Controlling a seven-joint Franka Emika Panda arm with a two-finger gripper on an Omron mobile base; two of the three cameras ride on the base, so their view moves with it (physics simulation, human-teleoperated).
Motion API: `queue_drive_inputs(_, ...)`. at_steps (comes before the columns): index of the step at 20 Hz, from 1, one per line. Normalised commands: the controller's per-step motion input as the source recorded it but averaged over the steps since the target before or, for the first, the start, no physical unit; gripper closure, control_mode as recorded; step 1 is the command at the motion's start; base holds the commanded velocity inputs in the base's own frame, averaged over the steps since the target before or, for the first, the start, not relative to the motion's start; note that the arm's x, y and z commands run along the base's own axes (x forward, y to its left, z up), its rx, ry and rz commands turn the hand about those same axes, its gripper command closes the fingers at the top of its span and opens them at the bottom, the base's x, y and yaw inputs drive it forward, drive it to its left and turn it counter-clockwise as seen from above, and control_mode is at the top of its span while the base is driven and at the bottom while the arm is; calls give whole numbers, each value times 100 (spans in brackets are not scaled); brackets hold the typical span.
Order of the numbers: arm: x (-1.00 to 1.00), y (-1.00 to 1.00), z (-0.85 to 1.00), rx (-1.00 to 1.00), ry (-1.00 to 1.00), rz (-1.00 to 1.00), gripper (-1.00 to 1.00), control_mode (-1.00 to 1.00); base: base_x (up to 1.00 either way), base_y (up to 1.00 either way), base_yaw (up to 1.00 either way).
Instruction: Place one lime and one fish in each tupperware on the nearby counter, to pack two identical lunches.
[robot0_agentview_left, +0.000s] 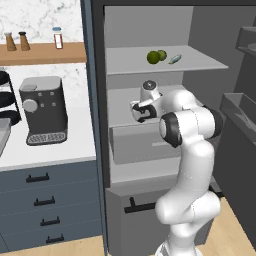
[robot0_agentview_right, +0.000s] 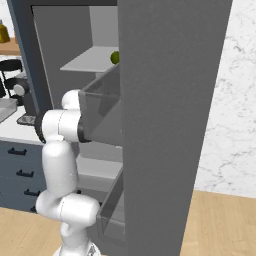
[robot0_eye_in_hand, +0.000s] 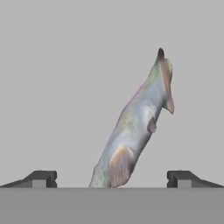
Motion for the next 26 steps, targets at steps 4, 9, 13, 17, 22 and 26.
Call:
queue_drive_inputs(4,39,0,0,0,0,0,-100,-100,0,0,0)
queue_drive_inputs(9,43,0,0,0,0,-1,-100,-100,0,0,0)
queue_drive_inputs(13,9,-1,-54,0,0,-3,100,-100,0,0,0)
queue_drive_inputs(17,-4,-11,-42,-1,-3,-1,100,-100,0,0,0)
queue_drive_inputs(22,-43,0,-5,-1,-8,0,100,-100,0,0,0)
queue_drive_inputs(26,-100,0,36,0,-40,-2,100,-100,0,0,0)
